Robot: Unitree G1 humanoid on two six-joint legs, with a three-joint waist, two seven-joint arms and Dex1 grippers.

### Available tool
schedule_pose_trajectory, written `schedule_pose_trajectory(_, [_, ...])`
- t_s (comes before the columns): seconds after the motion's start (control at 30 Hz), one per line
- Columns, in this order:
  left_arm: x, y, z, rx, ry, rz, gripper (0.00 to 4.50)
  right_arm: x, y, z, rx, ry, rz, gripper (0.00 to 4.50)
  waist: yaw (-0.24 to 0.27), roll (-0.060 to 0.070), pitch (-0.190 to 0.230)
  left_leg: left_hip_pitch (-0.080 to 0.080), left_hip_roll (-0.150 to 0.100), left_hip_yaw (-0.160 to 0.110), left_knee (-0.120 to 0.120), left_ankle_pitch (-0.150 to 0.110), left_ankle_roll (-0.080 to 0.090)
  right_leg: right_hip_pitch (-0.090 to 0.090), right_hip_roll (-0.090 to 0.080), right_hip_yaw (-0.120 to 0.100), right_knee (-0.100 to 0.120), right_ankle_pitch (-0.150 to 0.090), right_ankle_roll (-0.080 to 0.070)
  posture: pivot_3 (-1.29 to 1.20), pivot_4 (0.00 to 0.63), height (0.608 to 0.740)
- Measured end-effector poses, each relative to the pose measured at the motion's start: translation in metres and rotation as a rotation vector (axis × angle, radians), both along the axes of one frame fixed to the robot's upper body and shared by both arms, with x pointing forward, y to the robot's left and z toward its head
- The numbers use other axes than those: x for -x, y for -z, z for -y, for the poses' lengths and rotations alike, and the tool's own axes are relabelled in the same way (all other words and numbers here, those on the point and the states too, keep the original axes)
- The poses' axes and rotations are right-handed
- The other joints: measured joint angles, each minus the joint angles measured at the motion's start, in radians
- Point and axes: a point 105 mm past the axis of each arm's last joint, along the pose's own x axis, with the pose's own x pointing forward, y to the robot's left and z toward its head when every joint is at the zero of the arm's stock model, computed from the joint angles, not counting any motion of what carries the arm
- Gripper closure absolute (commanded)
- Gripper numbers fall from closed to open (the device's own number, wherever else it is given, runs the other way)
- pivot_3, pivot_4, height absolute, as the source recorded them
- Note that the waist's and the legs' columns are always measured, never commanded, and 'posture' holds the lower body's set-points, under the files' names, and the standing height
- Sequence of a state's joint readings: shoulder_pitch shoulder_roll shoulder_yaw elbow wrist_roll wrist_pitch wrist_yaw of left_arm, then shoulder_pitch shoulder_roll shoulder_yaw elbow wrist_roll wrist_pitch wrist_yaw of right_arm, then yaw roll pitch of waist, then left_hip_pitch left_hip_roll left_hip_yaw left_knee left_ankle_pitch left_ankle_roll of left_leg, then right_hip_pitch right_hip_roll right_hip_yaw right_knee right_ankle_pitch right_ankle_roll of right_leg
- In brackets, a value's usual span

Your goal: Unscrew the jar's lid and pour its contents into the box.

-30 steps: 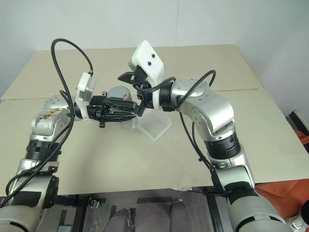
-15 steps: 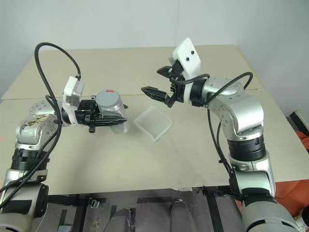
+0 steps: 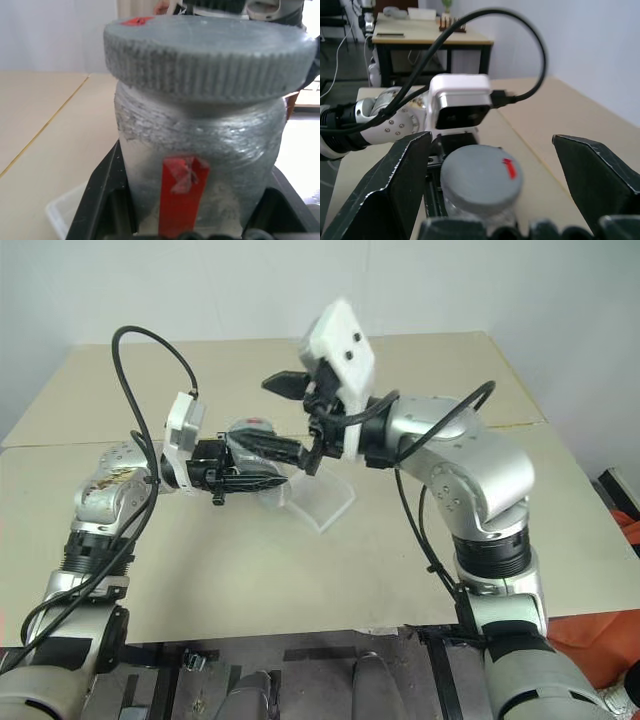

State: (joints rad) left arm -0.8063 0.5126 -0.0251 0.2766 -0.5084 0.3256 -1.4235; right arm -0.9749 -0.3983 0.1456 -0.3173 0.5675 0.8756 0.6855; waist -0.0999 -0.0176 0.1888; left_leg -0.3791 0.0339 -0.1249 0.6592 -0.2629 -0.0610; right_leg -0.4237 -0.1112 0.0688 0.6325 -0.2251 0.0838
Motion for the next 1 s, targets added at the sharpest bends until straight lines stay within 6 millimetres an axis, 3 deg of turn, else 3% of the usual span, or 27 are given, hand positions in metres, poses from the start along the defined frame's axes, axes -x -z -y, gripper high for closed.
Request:
schedule_pose_trajectory(0.2, [0.0,-0.002,0.0,0.003,0.003,0.017,2.56,-0.014,0.008,-0.009,0.024,0.035,-0.038,0.05,0.002,0.0,0.0,0.0,0.0,0.0,0.0,0.0,0.0,0.0,0.0,0.0,0.0,0.0,0.0,0.0,0.15,0.74])
schedule_pose_trajectory(0.5, [0.001,-0.003,-0.008,-0.028,-0.022,0.029,2.56,-0.013,0.008,-0.006,0.036,0.02,-0.035,0.05,0.001,0.0,0.0,0.0,0.0,0.0,0.0,0.0,0.0,0.0,0.0,0.0,0.0,0.0,0.0,0.0,0.15,0.74])
schedule_pose_trajectory(0.67, [0.002,0.002,-0.025,-0.051,-0.075,0.001,2.56,-0.013,0.011,0.011,0.056,0.039,-0.031,0.05,0.002,0.0,0.0,-0.001,0.0,0.0,0.0,0.0,0.0,0.0,0.0,0.0,0.0,0.0,0.0,0.0,0.15,0.74])
schedule_pose_trajectory(0.8, [0.007,-0.001,-0.028,-0.06,-0.052,0.02,2.56,-0.031,-0.001,0.049,0.015,0.187,-0.019,0.05,0.012,0.0,0.0,-0.001,0.0,0.0,0.0,0.0,0.0,0.0,0.0,0.0,-0.001,0.0,0.0,0.0,0.15,0.74])
schedule_pose_trajectory(1.0, [0.008,0.0,-0.023,-0.048,-0.038,0.022,2.56,-0.02,0.011,0.05,0.036,0.141,-0.025,0.05,0.003,0.0,0.0,-0.001,0.0,0.0,0.0,0.0,0.0,0.0,0.0,0.0,0.0,0.0,0.0,0.0,0.15,0.74])
